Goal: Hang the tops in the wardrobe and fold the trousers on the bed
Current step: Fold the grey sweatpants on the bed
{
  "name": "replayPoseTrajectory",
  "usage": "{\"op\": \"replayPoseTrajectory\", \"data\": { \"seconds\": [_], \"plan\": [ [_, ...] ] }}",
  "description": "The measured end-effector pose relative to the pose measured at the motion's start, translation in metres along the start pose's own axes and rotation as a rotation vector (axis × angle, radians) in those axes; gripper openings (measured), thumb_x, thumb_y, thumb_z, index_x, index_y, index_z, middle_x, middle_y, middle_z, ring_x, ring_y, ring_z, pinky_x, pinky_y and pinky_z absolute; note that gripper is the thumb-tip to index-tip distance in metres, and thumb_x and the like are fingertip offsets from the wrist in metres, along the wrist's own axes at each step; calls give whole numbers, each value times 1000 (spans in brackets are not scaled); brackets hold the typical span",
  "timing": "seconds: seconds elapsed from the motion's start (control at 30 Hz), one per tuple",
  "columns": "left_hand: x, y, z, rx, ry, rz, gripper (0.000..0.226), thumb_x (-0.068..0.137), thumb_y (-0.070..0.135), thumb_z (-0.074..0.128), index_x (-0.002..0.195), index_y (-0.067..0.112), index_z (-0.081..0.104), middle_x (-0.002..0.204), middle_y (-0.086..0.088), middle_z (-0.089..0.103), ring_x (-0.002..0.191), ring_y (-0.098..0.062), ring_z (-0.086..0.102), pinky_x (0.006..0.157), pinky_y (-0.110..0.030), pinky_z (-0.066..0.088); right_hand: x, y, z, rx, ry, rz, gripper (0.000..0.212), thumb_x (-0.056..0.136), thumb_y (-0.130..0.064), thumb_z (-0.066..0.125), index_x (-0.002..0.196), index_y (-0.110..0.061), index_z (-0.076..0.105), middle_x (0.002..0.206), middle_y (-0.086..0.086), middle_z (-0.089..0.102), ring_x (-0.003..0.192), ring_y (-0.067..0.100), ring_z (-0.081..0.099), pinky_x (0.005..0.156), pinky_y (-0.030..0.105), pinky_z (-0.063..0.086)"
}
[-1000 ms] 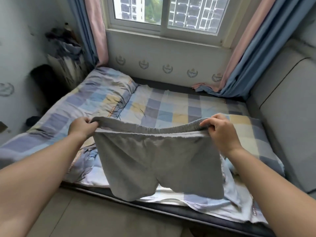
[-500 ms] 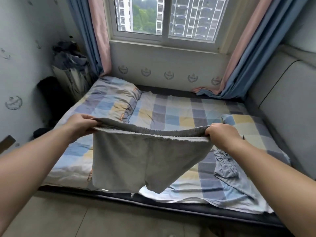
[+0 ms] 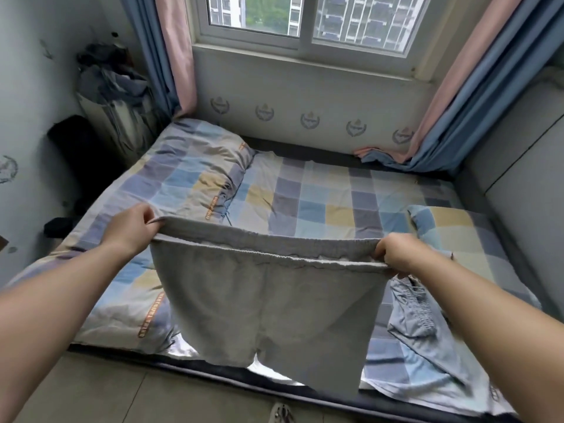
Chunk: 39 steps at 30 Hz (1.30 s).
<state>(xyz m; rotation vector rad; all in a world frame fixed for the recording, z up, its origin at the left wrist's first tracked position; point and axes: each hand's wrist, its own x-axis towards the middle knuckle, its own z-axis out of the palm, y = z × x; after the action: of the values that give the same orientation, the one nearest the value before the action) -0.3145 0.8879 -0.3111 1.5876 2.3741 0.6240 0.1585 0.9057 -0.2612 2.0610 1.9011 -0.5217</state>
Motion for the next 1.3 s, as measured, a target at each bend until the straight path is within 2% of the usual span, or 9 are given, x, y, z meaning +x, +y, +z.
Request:
{"op": "replayPoseTrajectory", "data": {
  "seconds": [0.17,0.27,0.4,0.5,0.63,0.83,1.0,1.2,1.3],
  "plan": [
    [71,31,59,-367,-99,-209,17,94,11,55,105,11,68,109,-19,65,94,-37,64,86,-50,54,94,19,-16,366,122,32,45,86,8,39,81,-19,75,100,7,69,86,25,61,72,29,54],
    [120,71,80,-506,-82,-261,18,93,6,53,97,14,69,109,-17,66,94,-35,65,87,-50,55,148,27,-46,562,206,43,43,86,8,40,86,-16,76,102,7,69,95,26,61,83,32,53],
    [179,124,72,-657,-12,-232,22,93,2,50,103,8,68,104,-16,65,96,-33,63,88,-50,54,193,26,-103,645,426,14,36,83,7,47,89,-13,75,91,6,68,84,19,55,62,23,40],
    [208,153,55,-757,47,-161,32,92,-5,40,103,11,66,102,-14,63,93,-28,59,84,-43,54,210,26,-143,653,601,-27,30,77,7,50,67,-18,61,73,7,61,75,23,51,61,26,33],
    [223,162,43,-773,94,-63,43,88,-10,36,113,7,67,105,-12,64,96,-24,59,85,-37,53,222,26,-155,687,687,-50,20,79,5,54,76,-15,54,79,7,58,77,24,50,68,26,32],
    [202,104,102,-601,-39,-118,47,79,-9,40,99,22,70,93,-5,68,90,-22,61,87,-31,52,233,9,-62,597,477,-51,42,80,6,53,110,-20,66,101,10,68,90,25,59,73,26,38],
    [162,27,198,-402,-260,-214,42,82,-8,44,106,11,73,97,-12,69,92,-28,62,91,-34,51,237,-4,68,352,260,18,43,81,6,51,106,-22,74,117,9,68,110,32,58,78,30,41],
    [107,-48,287,-238,-496,-252,40,84,-6,45,104,15,73,68,-9,64,50,-22,47,40,-15,33,241,-29,211,227,-6,20,49,83,9,44,110,-20,72,126,8,61,113,30,56,91,35,47],
    [74,-84,319,-112,-592,-246,37,86,-4,49,106,15,74,84,-12,69,64,-26,59,41,-11,33,236,-34,280,144,-142,9,46,89,7,42,115,-19,70,129,10,57,113,30,56,89,33,46]
  ]
}}
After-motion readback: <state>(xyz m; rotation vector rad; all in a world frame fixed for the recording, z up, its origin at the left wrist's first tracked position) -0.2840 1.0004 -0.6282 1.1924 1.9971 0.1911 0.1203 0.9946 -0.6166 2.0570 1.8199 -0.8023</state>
